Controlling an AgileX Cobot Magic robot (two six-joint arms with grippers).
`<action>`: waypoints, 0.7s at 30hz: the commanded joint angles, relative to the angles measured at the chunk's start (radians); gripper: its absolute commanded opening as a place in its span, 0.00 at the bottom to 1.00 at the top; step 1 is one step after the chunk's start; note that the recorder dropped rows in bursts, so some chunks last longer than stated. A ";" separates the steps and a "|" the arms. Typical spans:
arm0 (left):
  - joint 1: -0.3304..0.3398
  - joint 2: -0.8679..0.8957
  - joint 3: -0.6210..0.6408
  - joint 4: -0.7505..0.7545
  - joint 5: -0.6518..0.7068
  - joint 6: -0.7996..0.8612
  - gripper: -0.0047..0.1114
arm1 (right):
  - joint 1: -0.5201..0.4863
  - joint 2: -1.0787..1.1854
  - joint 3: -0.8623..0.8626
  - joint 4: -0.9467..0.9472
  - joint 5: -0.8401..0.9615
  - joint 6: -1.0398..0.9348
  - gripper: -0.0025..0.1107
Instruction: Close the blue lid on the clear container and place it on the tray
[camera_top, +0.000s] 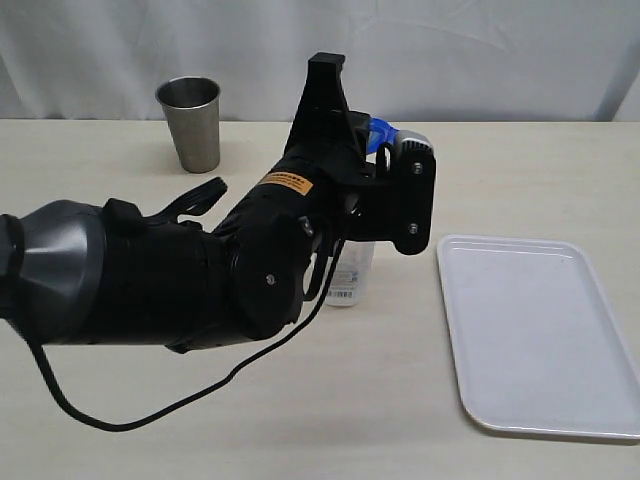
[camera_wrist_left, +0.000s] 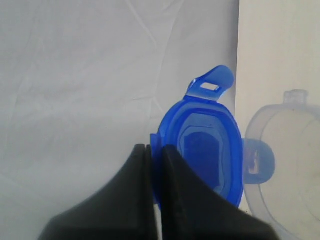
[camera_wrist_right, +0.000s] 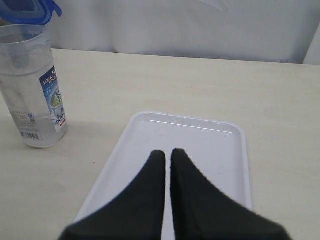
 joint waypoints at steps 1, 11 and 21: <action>-0.008 -0.007 0.002 -0.005 -0.018 0.029 0.04 | -0.006 -0.004 0.003 0.001 -0.002 0.004 0.06; -0.008 -0.007 0.002 -0.005 -0.033 0.029 0.04 | -0.006 -0.004 0.003 0.001 -0.002 0.004 0.06; -0.008 -0.007 0.002 0.009 -0.058 0.029 0.04 | -0.006 -0.004 0.003 0.001 -0.002 0.004 0.06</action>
